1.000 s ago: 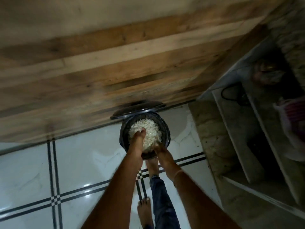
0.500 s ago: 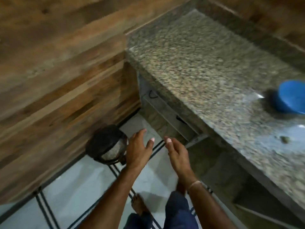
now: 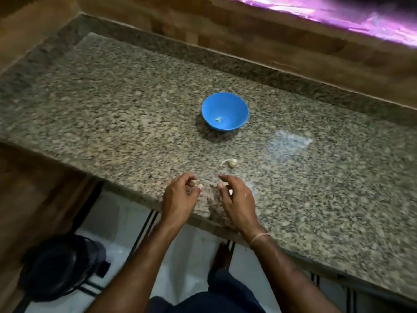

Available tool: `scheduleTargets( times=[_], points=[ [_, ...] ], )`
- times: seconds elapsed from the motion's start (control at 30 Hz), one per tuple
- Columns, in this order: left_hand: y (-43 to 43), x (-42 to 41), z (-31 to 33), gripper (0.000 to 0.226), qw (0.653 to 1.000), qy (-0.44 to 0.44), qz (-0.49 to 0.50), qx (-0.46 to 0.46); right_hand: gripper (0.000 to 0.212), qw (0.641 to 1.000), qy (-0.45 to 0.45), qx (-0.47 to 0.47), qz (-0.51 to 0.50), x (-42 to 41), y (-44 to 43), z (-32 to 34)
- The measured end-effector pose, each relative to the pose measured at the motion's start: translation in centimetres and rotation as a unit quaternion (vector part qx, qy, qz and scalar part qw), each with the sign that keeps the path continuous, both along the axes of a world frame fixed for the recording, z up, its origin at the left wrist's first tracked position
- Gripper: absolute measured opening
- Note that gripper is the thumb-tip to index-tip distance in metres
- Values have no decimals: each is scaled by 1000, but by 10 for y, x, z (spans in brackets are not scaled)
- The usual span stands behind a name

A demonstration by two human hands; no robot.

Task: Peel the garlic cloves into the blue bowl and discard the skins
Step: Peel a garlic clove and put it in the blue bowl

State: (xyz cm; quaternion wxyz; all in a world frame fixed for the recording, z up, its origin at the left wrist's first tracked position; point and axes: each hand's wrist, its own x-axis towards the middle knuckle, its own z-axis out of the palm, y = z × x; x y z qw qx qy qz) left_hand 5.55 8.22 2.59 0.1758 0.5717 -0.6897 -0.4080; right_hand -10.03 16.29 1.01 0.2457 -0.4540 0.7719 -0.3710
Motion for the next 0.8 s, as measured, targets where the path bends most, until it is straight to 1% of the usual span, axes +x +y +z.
scheduleTargets(
  times=[0.07, 0.17, 0.27, 0.37, 0.43, 0.53, 0.63, 0.7, 0.8],
  points=[
    [-4, -28, -9, 24, 998, -20, -51, -23, 27, 999, 16, 4, -28, -33, 0, -7],
    [-9, -58, -27, 32, 986, -49, -143, -73, 28, 997, 44, 29, -57, -72, -6, -15],
    [-11, -71, -42, 27, 977, -76, -178, -92, 33, 994, 75, 57, -55, -96, -20, -19],
    [-15, -74, -43, 14, 972, -85, -188, -112, 36, 988, 105, 102, -46, -105, -36, -21],
    [-17, -75, -36, 10, 973, -75, -185, -117, 36, 984, 130, 116, -42, -106, -44, -23],
    [-37, -85, -13, 5, 984, -44, -120, -121, 34, 978, 156, 125, -54, -102, -54, -25],
    [-88, -112, 13, 2, 983, -41, -57, -170, 33, 973, 168, 138, -76, -97, -60, -26],
    [-127, -131, 24, 5, 978, -58, -46, -195, 32, 971, 174, 140, -83, -93, -62, -27],
    [-172, -148, 23, 13, 971, -115, -82, -195, 33, 972, 169, 138, -92, -90, -62, -27]
  ],
)
